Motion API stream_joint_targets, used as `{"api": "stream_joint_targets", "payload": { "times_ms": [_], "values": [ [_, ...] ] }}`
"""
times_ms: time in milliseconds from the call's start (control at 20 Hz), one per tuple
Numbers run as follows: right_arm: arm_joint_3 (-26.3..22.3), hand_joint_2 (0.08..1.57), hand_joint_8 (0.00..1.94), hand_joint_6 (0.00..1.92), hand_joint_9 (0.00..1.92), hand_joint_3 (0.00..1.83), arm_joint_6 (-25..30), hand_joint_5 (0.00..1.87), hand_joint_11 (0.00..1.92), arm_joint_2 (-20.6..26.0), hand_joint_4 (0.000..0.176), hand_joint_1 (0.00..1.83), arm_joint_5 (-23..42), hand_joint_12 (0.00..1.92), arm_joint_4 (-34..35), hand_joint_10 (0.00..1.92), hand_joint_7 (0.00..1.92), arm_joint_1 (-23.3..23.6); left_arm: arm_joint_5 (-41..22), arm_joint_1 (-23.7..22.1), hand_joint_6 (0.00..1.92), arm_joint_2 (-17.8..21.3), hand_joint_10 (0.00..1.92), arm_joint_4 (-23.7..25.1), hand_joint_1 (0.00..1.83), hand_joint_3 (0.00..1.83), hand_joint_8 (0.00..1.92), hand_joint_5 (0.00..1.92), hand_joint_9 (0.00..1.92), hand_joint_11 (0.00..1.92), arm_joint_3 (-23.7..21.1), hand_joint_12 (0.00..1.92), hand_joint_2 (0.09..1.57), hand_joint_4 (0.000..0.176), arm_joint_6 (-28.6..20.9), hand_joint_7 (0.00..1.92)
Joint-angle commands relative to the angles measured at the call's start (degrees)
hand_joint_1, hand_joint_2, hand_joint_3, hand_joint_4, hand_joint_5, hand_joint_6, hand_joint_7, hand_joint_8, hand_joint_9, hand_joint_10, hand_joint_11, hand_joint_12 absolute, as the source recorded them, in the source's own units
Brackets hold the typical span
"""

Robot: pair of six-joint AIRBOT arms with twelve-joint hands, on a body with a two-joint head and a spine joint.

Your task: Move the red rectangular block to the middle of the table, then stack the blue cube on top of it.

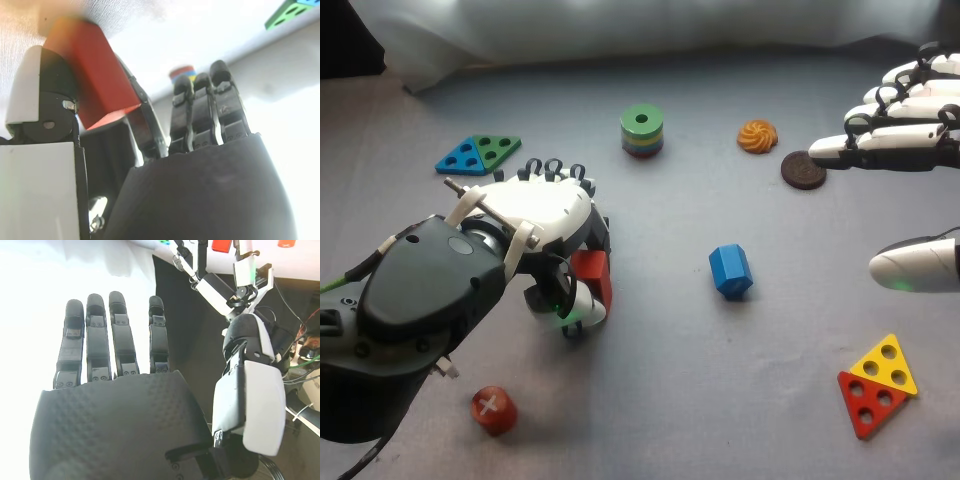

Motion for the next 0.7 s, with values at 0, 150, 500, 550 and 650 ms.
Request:
{"api": "stream_joint_targets", "payload": {
  "times_ms": [0,150,500,550,650],
  "values": [
    [-0.04,1.05,0.0,0.0,0.2,0.0,-0.22,0.25,0.0,0.59,0.0,0.1,6.9,0.38,0.41,0.0,0.24,0.68,-2.66,-0.05,0.84,0.09,0.0,2.78,1.08,0.0,0.0,1.07,0.01,0.0,0.1,0.2,1.07,0.07,0.11,0.11],
    [-0.04,1.05,0.0,0.01,0.21,0.0,-2.09,0.28,0.0,0.59,0.0,0.07,6.9,0.43,0.41,0.0,0.27,0.65,-2.8,-0.05,0.82,0.08,0.0,2.78,1.09,0.0,0.0,1.08,0.0,0.0,0.07,0.2,1.07,0.045,0.02,0.11],
    [-0.05,1.05,0.0,0.0,0.21,0.0,-2.45,0.27,0.0,0.58,0.0,0.05,7.17,0.4,0.41,0.0,0.26,0.65,-3.15,-0.02,0.89,0.05,0.0,2.74,1.06,0.0,0.0,1.03,0.02,0.0,-0.16,0.2,1.09,0.108,-0.19,0.13],
    [-0.05,1.05,0.0,0.0,0.21,0.0,-2.5,0.27,0.0,0.58,0.0,0.05,7.2,0.4,0.41,0.0,0.26,0.65,-3.19,-0.01,0.89,0.05,0.0,2.66,1.06,0.0,0.0,1.03,0.02,0.0,-0.17,0.2,1.09,0.108,-0.19,0.13],
    [-0.05,1.05,0.0,0.0,0.2,0.0,-2.54,0.27,0.0,0.58,0.0,0.06,7.34,0.4,0.41,0.0,0.26,0.65,-3.24,-0.04,0.98,0.05,0.0,2.66,1.02,0.0,0.0,0.97,0.0,0.0,-0.18,0.14,1.11,0.168,-0.22,0.12]
  ]
}}
